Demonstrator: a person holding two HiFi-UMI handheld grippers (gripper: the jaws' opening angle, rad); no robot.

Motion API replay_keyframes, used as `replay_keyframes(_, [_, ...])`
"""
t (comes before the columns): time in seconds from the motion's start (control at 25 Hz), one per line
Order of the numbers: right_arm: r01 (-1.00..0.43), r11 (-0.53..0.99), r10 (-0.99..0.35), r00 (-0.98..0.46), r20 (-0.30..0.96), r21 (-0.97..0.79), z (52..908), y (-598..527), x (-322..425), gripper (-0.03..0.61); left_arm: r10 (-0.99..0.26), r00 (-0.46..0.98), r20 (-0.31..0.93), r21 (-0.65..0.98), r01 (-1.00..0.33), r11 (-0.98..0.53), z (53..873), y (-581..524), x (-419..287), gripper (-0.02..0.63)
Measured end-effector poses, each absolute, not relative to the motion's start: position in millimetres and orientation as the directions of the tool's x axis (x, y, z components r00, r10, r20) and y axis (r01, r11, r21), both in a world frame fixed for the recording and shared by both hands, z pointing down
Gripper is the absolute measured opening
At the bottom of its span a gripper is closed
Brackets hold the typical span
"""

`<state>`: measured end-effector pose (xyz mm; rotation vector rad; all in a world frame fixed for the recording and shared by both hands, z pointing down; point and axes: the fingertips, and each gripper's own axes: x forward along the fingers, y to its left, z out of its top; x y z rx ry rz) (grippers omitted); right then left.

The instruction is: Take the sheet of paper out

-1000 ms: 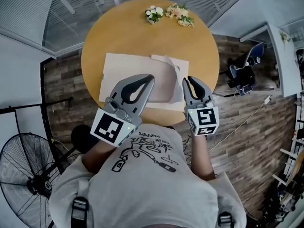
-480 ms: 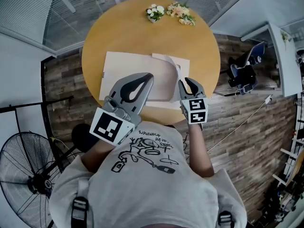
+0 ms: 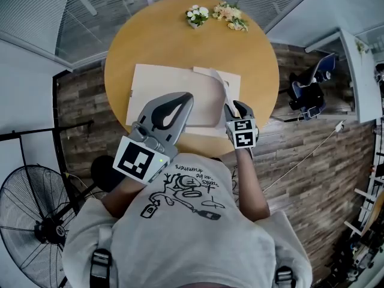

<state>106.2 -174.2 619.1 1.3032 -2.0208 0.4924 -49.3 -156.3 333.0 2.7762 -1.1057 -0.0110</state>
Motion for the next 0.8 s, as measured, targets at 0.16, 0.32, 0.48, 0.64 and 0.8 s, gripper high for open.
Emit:
replay_keyframes(0.16, [-0.906, 0.422, -0.628, -0.263, 0.732, 0.036, 635, -172, 107, 0.144, -0.686, 0.726, 0.051, 0.143, -0.685, -0.714, 333, -156, -52, 0.023])
replay_keyframes(0.32, [-0.908, 0.419, -0.612, -0.257, 0.748, 0.031, 647, -170, 108, 0.148, -0.688, 0.723, 0.052, 0.142, -0.688, -0.712, 334, -153, -54, 0.023])
replay_keyframes(0.48, [-0.909, 0.416, -0.599, -0.250, 0.761, 0.028, 655, -168, 110, 0.150, -0.690, 0.722, 0.053, 0.142, -0.689, -0.711, 334, -151, -55, 0.023])
replay_keyframes(0.64, [-0.910, 0.414, -0.580, -0.253, 0.774, 0.013, 666, -167, 110, 0.150, -0.689, 0.722, 0.056, 0.141, -0.689, -0.711, 335, -150, -56, 0.023])
replay_keyframes(0.8, [-0.912, 0.409, -0.558, -0.274, 0.784, -0.028, 678, -164, 106, 0.154, -0.690, 0.722, 0.060, 0.142, -0.690, -0.710, 336, -149, -59, 0.023])
